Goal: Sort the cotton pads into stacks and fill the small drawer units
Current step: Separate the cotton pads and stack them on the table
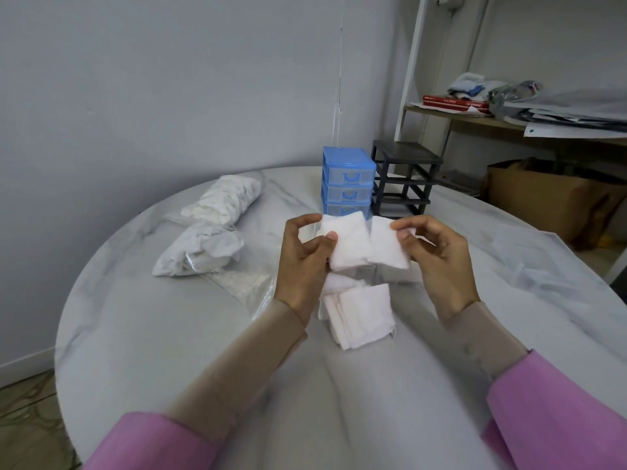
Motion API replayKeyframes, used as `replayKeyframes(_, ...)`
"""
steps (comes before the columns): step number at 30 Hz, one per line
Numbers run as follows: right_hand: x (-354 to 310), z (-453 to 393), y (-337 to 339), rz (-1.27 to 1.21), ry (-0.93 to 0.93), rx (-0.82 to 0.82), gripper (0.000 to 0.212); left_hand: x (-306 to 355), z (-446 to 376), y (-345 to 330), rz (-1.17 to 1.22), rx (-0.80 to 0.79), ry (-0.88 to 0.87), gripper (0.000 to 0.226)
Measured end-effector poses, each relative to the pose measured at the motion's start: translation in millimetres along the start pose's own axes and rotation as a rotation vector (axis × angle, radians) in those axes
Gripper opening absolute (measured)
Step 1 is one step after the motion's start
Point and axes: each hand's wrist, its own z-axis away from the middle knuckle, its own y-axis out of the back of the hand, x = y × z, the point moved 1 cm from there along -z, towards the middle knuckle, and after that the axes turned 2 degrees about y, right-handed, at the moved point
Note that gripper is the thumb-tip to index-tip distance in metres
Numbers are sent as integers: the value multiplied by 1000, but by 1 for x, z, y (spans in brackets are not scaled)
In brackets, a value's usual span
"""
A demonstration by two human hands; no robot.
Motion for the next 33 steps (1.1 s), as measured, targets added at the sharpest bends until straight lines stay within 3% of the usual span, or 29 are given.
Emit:
replayKeyframes(4, 0, -1, 3, 13, -18, 72, 29, -2, -1, 2, -88, 19, -69, 17)
replayKeyframes(9, -2, 0, 1, -31, -82, 91, 25, -3, -3, 4, -200, -1, -112, 48)
replayKeyframes(12, -5, 1, -1, -42, -99, 78, 23, -2, -1, 0, -171, -21, -58, 32)
replayKeyframes(17, -5, 4, -2, -26, -103, 16, 27, -2, -1, 0, -190, -25, -113, 21)
replayKeyframes(33, -12, 6, -5, -89, -60, 24, 30, -7, -2, 2, -201, -106, -33, 43)
